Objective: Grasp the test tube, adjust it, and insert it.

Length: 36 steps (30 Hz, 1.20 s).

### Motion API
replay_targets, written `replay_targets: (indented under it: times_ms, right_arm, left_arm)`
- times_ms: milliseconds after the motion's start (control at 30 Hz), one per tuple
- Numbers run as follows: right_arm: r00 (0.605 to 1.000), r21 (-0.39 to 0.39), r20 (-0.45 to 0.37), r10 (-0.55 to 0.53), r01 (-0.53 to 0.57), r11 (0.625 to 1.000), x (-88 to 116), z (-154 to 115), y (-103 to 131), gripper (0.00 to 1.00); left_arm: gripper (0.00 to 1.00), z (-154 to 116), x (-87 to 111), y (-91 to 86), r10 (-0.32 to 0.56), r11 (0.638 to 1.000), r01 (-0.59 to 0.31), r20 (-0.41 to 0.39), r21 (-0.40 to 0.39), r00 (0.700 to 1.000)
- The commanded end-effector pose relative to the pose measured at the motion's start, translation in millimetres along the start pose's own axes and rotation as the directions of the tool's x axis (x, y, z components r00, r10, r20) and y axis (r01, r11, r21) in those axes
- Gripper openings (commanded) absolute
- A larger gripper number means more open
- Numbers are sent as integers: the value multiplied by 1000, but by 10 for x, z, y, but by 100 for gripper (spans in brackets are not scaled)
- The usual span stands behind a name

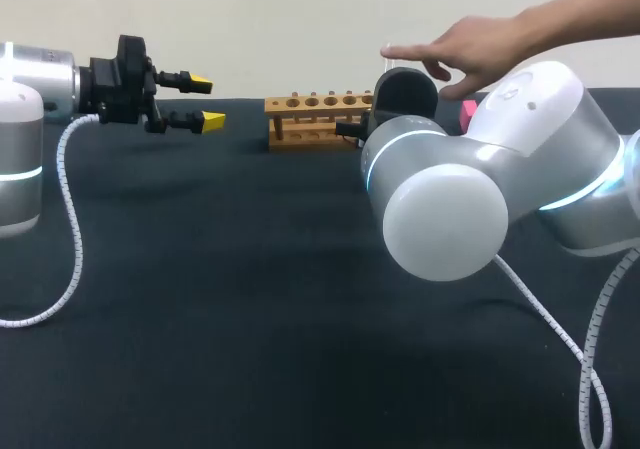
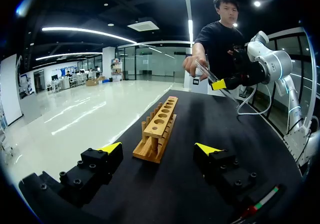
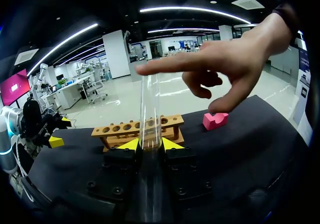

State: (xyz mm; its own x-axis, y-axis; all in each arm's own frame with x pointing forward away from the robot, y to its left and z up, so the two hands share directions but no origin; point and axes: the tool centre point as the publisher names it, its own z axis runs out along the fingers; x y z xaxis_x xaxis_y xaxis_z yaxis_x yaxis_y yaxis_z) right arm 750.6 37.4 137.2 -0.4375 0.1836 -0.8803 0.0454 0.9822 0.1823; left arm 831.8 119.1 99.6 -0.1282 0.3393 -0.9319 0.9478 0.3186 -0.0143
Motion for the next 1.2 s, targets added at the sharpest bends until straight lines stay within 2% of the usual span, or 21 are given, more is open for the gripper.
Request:
replay_targets:
  times_ms: [33, 667, 1000, 1200]
  right_arm:
    - [1000, -4, 4, 1, -1, 1000, 7, 3, -5, 0]
    - [1000, -4, 4, 1, -1, 1000, 7, 3, -5, 0]
    - [984, 16, -152, -96, 100, 995, 86, 268, -9, 0]
    - [975, 1, -183, -127, 130, 992, 111, 433, 20, 0]
  left_arm:
    - [100, -6, 14, -3, 3, 1000, -3, 4, -1, 1000]
    - [100, -6, 14, -3, 3, 1000, -3, 4, -1, 1000]
    - [100, -6, 14, -3, 3, 1000, -3, 4, -1, 1000]
    - [100, -6, 14, -3, 3, 1000, -3, 4, -1, 1000]
